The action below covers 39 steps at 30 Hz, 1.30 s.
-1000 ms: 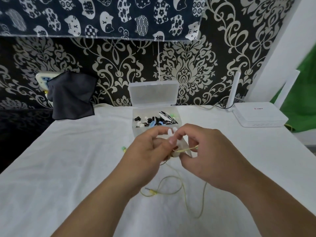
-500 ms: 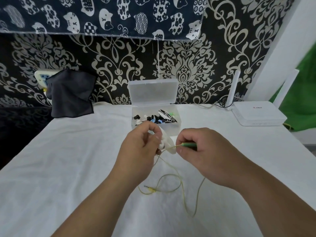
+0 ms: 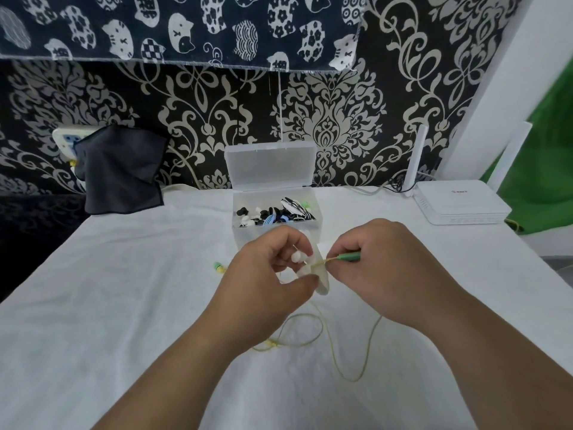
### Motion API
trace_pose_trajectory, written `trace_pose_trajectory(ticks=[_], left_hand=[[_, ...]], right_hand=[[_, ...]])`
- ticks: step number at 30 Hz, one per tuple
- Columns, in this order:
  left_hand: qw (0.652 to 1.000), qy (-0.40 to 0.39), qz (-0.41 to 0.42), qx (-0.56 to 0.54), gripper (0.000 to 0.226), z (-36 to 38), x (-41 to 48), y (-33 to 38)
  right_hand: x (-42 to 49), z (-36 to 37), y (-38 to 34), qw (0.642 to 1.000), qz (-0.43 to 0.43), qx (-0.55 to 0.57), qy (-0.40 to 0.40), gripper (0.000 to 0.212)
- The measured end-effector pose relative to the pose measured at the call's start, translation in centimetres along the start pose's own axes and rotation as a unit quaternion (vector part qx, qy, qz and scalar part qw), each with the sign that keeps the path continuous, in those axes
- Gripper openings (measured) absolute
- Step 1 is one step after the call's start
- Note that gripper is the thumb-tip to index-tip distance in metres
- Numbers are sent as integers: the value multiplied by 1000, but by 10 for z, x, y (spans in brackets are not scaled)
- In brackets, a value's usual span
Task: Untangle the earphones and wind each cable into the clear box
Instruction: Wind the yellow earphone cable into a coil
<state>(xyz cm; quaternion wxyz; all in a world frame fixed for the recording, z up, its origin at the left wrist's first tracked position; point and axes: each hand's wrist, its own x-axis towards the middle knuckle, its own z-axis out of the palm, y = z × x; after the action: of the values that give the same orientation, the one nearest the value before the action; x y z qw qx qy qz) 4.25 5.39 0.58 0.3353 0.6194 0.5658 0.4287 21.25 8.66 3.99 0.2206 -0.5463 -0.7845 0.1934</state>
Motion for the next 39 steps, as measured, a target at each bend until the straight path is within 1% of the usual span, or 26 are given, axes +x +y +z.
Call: trace_pose_trajectory(ticks=[2,4,6,7,8,10,13,16,19,23,25,27,30,32,33,34,36,37,38,39], left_hand=[[1000,-6,5,7,29,1,0,-1],[1000,-11,14,3,28,1,1,-2],[1000,-19,18,-9,27,0,1,-3],[999,-22,18,-15,27,-1,1,-3],[999,-23,17,-21,28,-2,1,-4],[999,-25,10,-33,30,-3,0,-4],[997,-39,3,-63,26,-5,1,-4],[997,-37,0,-72,24,-7,1,-5],[996,-28,-21,-86,23,-9,1,-5],[995,-7,-33,-93,24,-14,4,-7],[994,-7,-37,-105,18,-15,5,-6],[992,-12,-42,-116,17,-15,6,-7],[992,-21,-40,-120,15,-16,4,-6],[989,-31,-50,-133,14,-15,3,-3],[988,-34,-56,-140,15,-15,2,-2],[988,-36,-60,-141,17,-14,2,-1],[989,-40,-56,-131,19,-14,1,0],[990,-42,-52,-125,19,-14,1,0],[991,-44,-48,-119,19,-14,1,0],[991,-45,-46,-117,18,-14,1,-1]], right_hand=[[1,1,1,1000,5,6,7,14],[4,1,3,999,13,34,16,14],[7,-2,5,993,45,106,25,13],[8,-5,5,985,69,157,32,14],[9,-8,6,971,94,218,43,14],[12,-16,7,931,140,330,65,16],[14,-28,11,869,202,443,82,19],[17,-40,20,797,242,544,105,25],[21,-51,33,739,254,609,137,29],[22,-60,53,671,253,669,198,23],[24,-62,66,649,240,683,233,20],[26,-63,78,644,219,684,264,15],[29,-62,90,647,193,676,296,14],[30,-60,93,666,205,648,309,15],[30,-59,93,692,224,615,305,13],[30,-57,91,728,251,570,287,12],[28,-50,84,818,307,441,204,10],[26,-44,82,868,320,346,156,7],[24,-37,80,913,320,228,111,9],[22,-30,77,944,301,109,83,16]])
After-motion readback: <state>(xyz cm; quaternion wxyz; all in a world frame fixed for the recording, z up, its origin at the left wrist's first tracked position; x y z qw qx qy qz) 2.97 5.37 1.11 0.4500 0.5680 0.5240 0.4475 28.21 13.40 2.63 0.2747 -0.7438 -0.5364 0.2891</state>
